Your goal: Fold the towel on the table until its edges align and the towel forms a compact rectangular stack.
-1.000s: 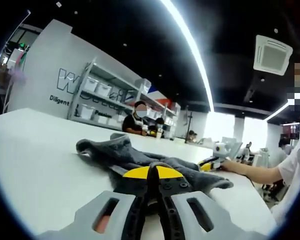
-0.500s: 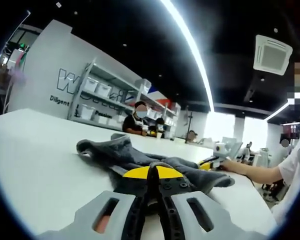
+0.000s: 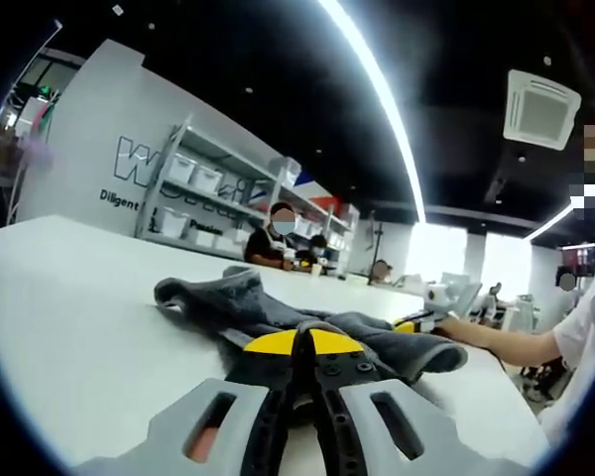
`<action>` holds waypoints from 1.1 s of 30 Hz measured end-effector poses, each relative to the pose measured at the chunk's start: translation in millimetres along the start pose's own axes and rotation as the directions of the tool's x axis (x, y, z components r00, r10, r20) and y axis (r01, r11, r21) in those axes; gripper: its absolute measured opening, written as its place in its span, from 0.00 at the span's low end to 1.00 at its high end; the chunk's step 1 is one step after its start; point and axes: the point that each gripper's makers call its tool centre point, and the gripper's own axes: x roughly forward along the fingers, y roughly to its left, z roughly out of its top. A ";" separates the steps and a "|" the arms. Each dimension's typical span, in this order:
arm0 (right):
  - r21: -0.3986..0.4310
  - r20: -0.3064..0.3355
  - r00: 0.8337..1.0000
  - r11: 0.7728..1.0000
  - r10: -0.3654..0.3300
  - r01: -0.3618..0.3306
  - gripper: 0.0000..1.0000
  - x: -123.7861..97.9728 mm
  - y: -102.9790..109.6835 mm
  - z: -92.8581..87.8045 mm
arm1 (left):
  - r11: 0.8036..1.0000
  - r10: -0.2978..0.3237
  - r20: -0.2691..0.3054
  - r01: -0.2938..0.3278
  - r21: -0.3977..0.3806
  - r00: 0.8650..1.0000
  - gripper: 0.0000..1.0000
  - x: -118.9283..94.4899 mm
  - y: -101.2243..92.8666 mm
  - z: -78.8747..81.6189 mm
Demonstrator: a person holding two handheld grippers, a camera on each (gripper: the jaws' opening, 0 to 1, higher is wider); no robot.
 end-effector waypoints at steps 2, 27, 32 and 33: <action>0.005 0.000 1.000 1.000 -0.010 0.010 0.06 -0.8 -2.0 0.0 | 1.000 0.000 0.000 0.000 -0.001 1.000 0.02 0.0 -0.2 0.1; 0.038 0.000 0.996 0.995 -0.091 0.091 0.05 -7.6 -19.5 -0.4 | 1.000 0.004 0.002 -0.004 -0.002 1.000 0.02 0.0 1.3 1.7; 0.043 0.000 0.994 0.994 -0.105 0.105 0.05 -8.6 -21.3 -0.6 | 1.000 0.004 0.002 -0.004 -0.002 1.000 0.02 -0.1 1.5 1.9; 0.043 0.000 0.994 0.993 -0.108 0.108 0.05 -8.8 -21.6 -0.6 | 1.000 0.004 0.002 -0.004 -0.002 1.000 0.02 -0.1 1.6 1.9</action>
